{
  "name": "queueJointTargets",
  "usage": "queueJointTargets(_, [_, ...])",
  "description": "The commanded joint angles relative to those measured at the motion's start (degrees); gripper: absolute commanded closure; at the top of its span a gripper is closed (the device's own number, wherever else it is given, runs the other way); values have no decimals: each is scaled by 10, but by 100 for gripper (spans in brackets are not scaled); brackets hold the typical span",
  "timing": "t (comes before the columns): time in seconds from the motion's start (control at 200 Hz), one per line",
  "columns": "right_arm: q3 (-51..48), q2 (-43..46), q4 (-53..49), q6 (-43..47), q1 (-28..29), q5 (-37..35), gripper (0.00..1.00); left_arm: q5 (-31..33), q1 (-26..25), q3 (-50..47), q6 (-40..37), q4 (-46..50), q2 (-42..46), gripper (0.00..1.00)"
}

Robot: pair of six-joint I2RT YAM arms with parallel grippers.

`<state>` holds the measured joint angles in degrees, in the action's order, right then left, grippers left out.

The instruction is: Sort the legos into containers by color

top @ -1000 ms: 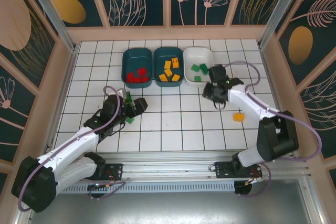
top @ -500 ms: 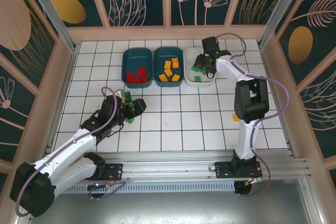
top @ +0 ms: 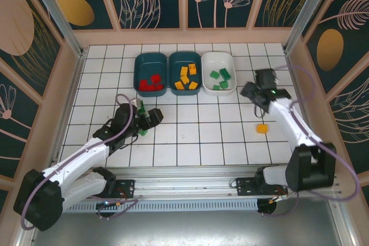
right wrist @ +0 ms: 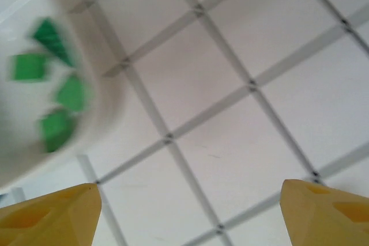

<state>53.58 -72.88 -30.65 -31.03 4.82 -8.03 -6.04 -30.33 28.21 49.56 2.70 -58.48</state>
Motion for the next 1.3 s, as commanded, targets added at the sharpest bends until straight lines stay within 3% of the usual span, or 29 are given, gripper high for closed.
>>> queueJointTargets(0.0, [-63,30,-9,-4,-88,91,18,-47,-1,17,-14,-41,-23,2])
queueJointTargets(0.11, [-85,31,-17,1,-125,80,17,-57,0,29,-18,-51,-33,1])
queueJointTargets(0.275, [-118,-8,-30,-15,-128,69,17,-48,0,25,-23,-38,-8,1])
queueJointTargets(0.495, [-171,-23,28,-46,-122,122,23,-41,-1,1,-20,-26,25,2])
queueJointTargets(0.881, [-175,-48,69,-33,-140,110,34,-29,0,-14,-14,-9,53,2])
queueJointTargets(1.166, [-182,-47,84,-20,-142,158,67,-22,0,-11,-15,1,52,1])
queueJointTargets(1.291, [-166,-7,82,-35,-122,175,76,23,0,-7,-11,24,63,2])
